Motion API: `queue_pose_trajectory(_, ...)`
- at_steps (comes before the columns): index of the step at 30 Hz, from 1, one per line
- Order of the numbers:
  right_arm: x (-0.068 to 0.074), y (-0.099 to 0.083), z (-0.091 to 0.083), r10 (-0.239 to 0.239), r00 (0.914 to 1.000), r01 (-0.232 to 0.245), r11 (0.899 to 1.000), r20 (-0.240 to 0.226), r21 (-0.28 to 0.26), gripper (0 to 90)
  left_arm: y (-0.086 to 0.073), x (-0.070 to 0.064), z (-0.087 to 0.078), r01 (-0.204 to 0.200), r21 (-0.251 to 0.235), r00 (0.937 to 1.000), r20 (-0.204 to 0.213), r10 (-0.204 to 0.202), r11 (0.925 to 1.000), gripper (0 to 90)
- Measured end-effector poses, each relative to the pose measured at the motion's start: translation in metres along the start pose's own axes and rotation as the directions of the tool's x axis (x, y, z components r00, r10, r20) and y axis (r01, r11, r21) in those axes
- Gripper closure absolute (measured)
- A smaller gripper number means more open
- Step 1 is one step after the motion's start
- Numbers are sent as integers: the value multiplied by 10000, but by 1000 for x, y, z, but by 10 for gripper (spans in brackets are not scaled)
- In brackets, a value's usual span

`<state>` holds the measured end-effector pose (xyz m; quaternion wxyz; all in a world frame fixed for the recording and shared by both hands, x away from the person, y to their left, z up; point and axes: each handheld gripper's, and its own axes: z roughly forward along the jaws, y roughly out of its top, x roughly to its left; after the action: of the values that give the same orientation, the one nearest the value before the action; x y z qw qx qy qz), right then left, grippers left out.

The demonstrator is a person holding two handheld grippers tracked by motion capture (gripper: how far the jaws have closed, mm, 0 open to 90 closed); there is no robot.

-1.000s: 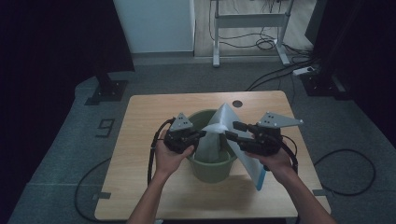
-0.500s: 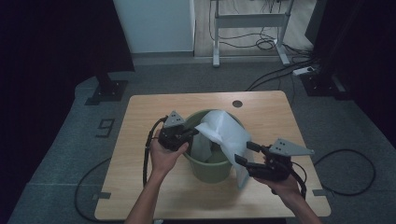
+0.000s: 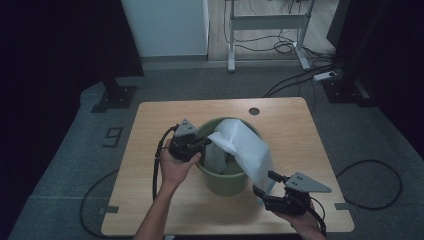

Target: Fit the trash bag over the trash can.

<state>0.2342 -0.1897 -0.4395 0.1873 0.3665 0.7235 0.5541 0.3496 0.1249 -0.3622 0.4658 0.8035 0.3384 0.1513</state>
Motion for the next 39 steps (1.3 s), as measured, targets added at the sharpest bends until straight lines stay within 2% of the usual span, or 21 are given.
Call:
queue_pose_trajectory(6,5,-13,12,2,9975,-16,9998,704,204,233,-2,2,1,74,44,10000,33,-74,10000,900)
queue_pose_trajectory(11,7,-21,20,12,9932,-47,9995,1164,306,268,-3,3,2,141,22,9999,46,-141,9999,900)
queue_pose_trajectory(14,6,-24,21,-36,9882,11,9999,1533,161,371,-2,2,2,116,44,9999,67,-117,9999,900)
queue_pose_trajectory(16,5,-25,20,-89,9846,83,10000,1747,41,496,-2,2,2,106,67,9999,78,-107,9999,900)
queue_pose_trajectory(20,0,-24,15,-173,9821,194,9998,1875,-95,752,-3,2,2,152,41,9998,99,-152,9999,900)
queue_pose_trajectory(24,-4,-20,7,-211,9764,311,9986,2151,-433,857,-3,0,1,46,92,9999,132,-47,9999,900)
queue_pose_trajectory(28,-10,-12,-4,-128,9702,326,9964,2418,-781,888,-5,0,-2,51,82,9999,109,-52,10000,900)
queue_pose_trajectory(34,-18,12,-17,-283,9725,606,9891,2313,-1340,890,-13,-4,-5,35,29,9997,221,-36,10000,900)
queue_pose_trajectory(36,-18,24,-21,-405,9721,766,9858,2309,-1497,890,-15,-7,-6,-75,-21,9999,78,76,10000,895)
queue_pose_trajectory(37,-18,29,-22,-487,9718,863,9840,2309,-1557,890,-16,-9,-7,-251,-114,9996,-129,250,9996,843)
queue_pose_trajectory(39,-17,41,-25,-696,9708,1096,9799,2298,-1665,890,-17,-13,-9,-536,-254,9972,-544,522,9982,681)
